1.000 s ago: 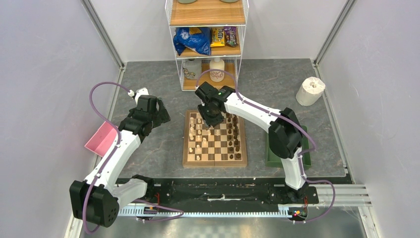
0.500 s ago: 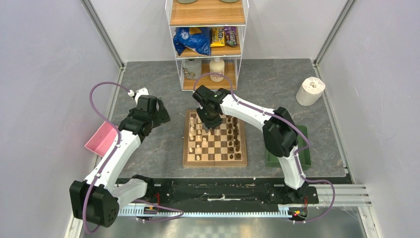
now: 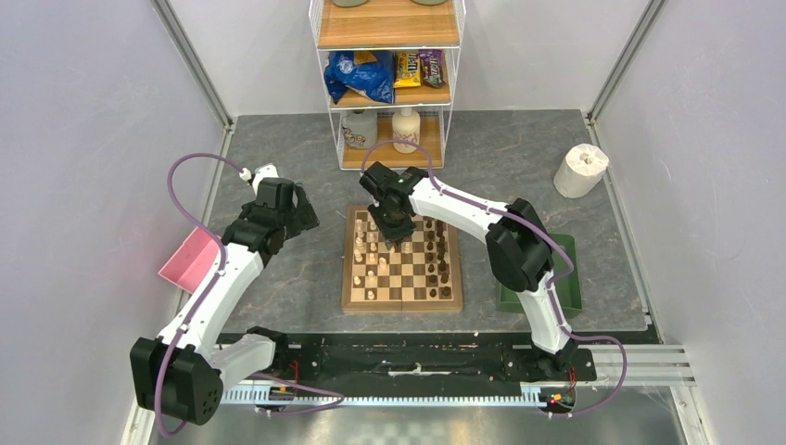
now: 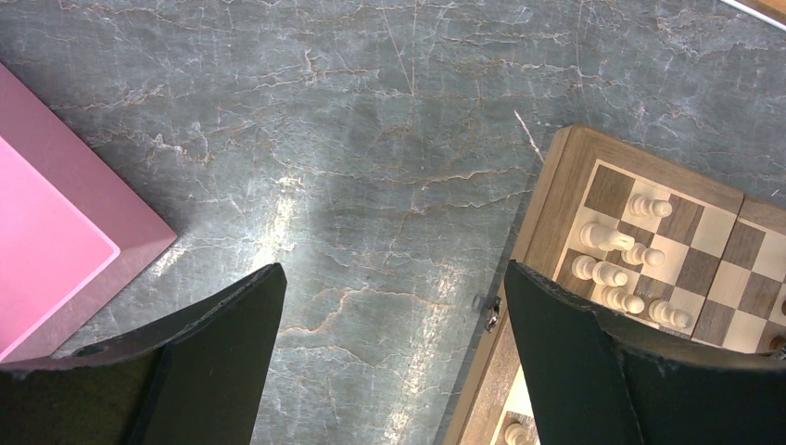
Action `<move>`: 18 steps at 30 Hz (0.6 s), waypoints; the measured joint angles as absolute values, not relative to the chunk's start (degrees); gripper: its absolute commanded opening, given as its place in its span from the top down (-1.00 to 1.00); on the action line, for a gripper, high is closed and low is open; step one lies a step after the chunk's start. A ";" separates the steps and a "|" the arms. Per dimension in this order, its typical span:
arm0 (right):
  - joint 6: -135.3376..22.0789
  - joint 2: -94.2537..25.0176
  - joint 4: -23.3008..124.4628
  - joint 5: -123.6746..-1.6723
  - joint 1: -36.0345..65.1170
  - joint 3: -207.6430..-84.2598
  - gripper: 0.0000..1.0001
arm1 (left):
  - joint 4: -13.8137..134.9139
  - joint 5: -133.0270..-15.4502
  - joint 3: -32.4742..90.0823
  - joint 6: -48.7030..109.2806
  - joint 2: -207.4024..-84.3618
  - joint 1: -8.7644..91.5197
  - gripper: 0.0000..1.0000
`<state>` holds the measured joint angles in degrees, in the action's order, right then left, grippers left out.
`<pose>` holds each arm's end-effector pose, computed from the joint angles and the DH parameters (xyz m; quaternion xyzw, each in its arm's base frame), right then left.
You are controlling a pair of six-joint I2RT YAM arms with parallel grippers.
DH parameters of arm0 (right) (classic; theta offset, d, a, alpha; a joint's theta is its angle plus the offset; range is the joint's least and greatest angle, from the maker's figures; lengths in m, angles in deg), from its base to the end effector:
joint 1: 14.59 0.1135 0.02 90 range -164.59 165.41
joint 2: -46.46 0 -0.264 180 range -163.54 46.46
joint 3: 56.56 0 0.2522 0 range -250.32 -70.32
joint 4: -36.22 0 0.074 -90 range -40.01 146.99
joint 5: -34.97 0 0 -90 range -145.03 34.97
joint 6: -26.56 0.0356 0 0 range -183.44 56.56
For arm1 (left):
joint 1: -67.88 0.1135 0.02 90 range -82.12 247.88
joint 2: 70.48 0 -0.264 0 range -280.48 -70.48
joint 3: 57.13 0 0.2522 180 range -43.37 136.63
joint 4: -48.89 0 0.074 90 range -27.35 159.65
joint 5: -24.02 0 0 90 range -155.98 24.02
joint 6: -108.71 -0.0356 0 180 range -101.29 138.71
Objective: Set up the chess pieces on the board
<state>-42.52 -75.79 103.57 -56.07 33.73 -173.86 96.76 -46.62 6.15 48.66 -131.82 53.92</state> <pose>0.2957 0.3331 0.2106 -0.2354 0.9596 0.0948 0.1215 0.2166 -0.0417 0.2764 -0.1896 0.8961 0.0063 0.4013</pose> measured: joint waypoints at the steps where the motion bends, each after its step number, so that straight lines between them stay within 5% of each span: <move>1: -42.54 -75.86 103.55 -56.07 33.73 -173.89 0.34 | 96.76 -46.62 6.15 48.66 -131.82 53.92 -0.90; 9: -42.91 -76.14 103.37 -56.07 33.75 -173.89 0.59 | 96.74 -46.62 6.15 48.66 -131.97 53.92 -0.90; 18: -43.48 -76.14 103.35 -56.09 33.75 -173.91 0.66 | 96.74 -46.62 6.15 48.66 -133.52 53.92 -0.90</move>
<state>-43.48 -76.14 103.35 -56.09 33.75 -173.91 96.74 -46.62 6.15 48.66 -133.52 53.92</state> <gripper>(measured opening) 0.228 0.952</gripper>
